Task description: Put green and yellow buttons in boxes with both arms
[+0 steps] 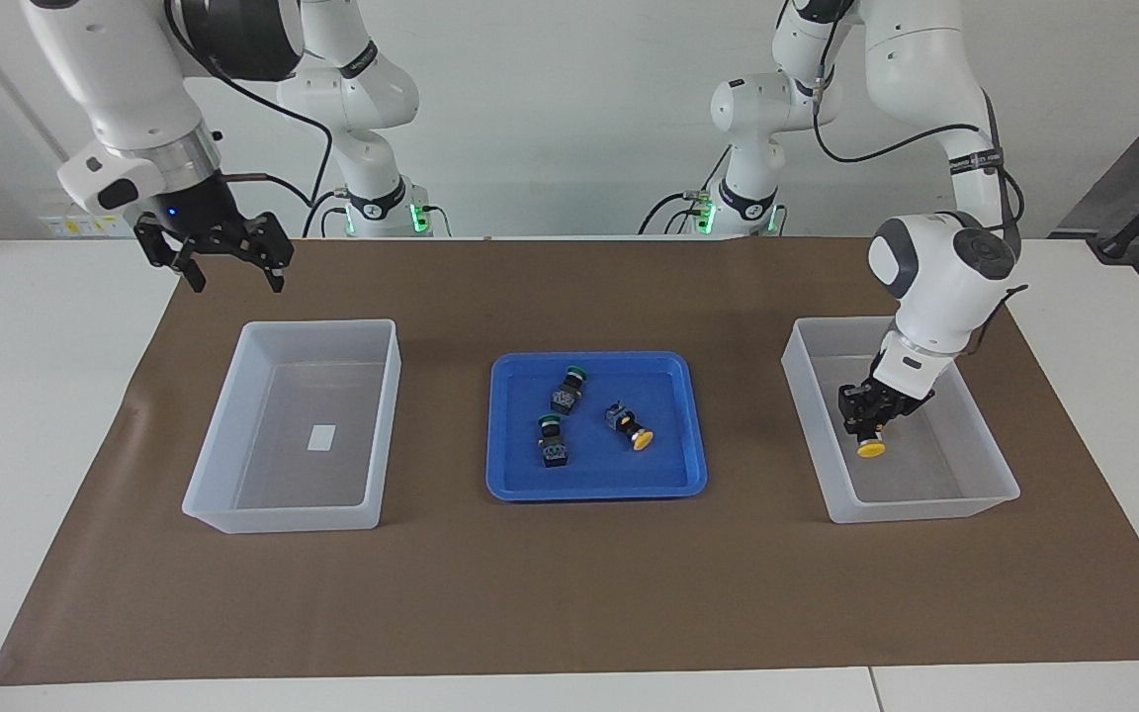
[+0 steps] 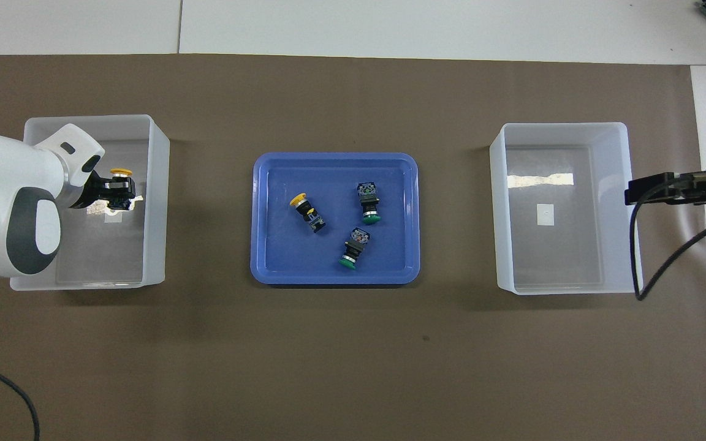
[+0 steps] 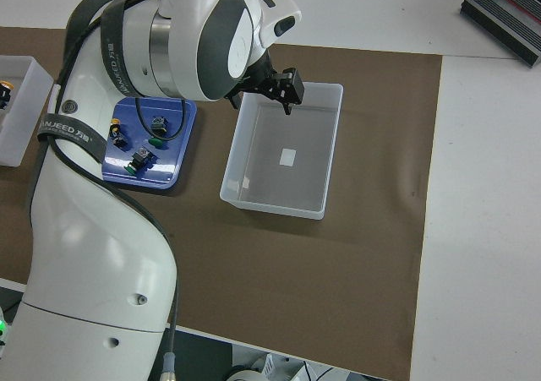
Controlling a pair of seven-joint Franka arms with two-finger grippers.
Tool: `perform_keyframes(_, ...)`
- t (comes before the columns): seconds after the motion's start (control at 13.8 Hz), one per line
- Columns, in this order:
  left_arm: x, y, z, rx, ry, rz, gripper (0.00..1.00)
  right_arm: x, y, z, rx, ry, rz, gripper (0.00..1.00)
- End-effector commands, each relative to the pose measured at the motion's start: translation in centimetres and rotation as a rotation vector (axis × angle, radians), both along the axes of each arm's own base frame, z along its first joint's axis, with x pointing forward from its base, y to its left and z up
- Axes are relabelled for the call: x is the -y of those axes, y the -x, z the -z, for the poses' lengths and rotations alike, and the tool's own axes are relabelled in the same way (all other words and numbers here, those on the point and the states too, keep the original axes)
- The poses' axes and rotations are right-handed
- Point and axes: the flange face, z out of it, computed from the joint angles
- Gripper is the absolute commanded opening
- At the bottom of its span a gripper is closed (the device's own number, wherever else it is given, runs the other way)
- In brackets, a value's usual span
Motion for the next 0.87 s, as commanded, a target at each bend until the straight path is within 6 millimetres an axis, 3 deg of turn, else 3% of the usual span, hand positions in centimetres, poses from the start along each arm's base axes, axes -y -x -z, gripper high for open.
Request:
perform_keyframes(0.0,-0.2,0.0,-2.1,0.008,-0.007,0.017,0.39,-6.2,-2.0,5.0,0.026,-0.021,0.067,1.0)
perform_keyframes(0.22,0.0,-1.4,-4.9,-0.018,-0.012,0.025,1.0,-13.9,-4.7,11.1,0.068,-0.045,0.11,1.0)
perform_keyframes(0.36,-0.2,-1.6,-6.0,-0.03,-0.014,0.025,1.0,-18.6,-5.3,13.8,0.099,-0.082,0.165,1.0)
perform_keyframes(0.51,0.8,-2.3,-8.1,-0.035,-0.008,0.028,1.0,-23.0,-5.8,15.1,0.123,-0.135,0.194,1.0)
perform_keyframes(0.58,2.3,-2.4,-9.2,-0.046,-0.004,0.03,1.0,-25.5,-6.3,15.8,0.136,-0.149,0.194,1.0)
perform_keyframes(0.8,10.7,-2.2,-10.6,-0.026,0.032,-0.155,1.0,-30.1,-8.3,20.5,0.14,-0.134,0.173,1.0)
